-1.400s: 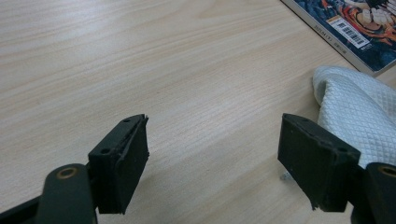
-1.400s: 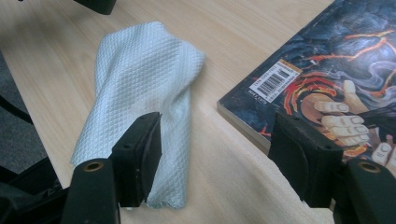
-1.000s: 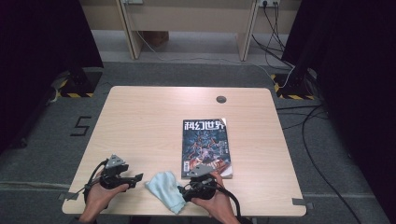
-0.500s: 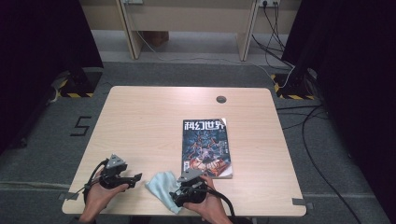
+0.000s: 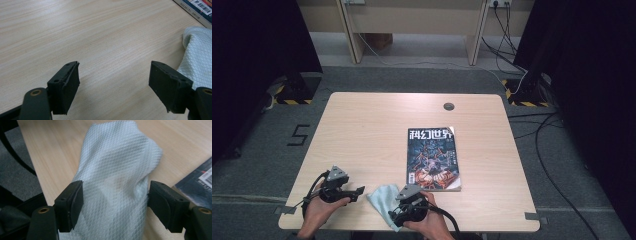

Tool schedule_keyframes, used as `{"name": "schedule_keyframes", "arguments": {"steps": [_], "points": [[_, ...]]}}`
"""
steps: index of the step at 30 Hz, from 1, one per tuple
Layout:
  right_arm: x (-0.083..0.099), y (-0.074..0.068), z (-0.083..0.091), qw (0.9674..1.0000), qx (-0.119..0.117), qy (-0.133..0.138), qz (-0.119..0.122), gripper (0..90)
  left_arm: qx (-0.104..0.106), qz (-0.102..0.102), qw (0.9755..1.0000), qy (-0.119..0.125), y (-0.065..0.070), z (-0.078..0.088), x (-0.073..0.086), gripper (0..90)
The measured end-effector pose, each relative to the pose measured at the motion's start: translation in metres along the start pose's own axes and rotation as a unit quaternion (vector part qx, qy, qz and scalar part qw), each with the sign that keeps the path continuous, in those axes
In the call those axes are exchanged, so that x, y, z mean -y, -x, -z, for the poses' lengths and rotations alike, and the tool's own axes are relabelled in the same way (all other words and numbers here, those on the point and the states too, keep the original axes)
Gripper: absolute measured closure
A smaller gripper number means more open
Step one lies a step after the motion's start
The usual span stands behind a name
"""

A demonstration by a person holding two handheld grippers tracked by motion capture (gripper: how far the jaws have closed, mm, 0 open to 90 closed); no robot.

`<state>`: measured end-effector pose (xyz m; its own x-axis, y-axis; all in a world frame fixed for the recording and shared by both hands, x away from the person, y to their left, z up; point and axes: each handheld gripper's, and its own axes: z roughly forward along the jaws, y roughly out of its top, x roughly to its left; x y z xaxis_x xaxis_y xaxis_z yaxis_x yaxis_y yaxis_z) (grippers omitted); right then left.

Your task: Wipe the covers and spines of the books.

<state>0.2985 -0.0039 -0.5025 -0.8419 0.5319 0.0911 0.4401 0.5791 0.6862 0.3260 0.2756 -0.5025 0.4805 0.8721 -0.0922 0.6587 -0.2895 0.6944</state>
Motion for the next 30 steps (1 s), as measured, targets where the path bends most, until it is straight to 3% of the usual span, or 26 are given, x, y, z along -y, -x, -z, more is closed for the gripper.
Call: {"name": "schedule_keyframes", "arguments": {"steps": [8, 19, 23, 30], "points": [[-0.007, -0.003, 0.004, 0.9998, 0.0, 0.02, 0.0, 29.0, -0.001, -0.002, 1.0, -0.002, 0.0, 0.0, 0.0, 23.9], [0.002, -0.004, -0.008, 1.0, -0.007, -0.004, 0.004, 31.6, 0.0, -0.001, 1.0, -0.002, 0.0, 0.0, 0.0, 23.9], [0.003, -0.004, -0.007, 0.9998, 0.003, -0.006, 0.019, 39.1, 0.001, -0.001, 1.0, -0.002, 0.0, -0.001, 0.001, 23.9], [0.008, 0.007, -0.001, 0.9999, -0.009, 0.004, 0.01, 62.1, 0.0, -0.002, 1.0, -0.002, 0.0, -0.001, 0.001, 23.9]]}}
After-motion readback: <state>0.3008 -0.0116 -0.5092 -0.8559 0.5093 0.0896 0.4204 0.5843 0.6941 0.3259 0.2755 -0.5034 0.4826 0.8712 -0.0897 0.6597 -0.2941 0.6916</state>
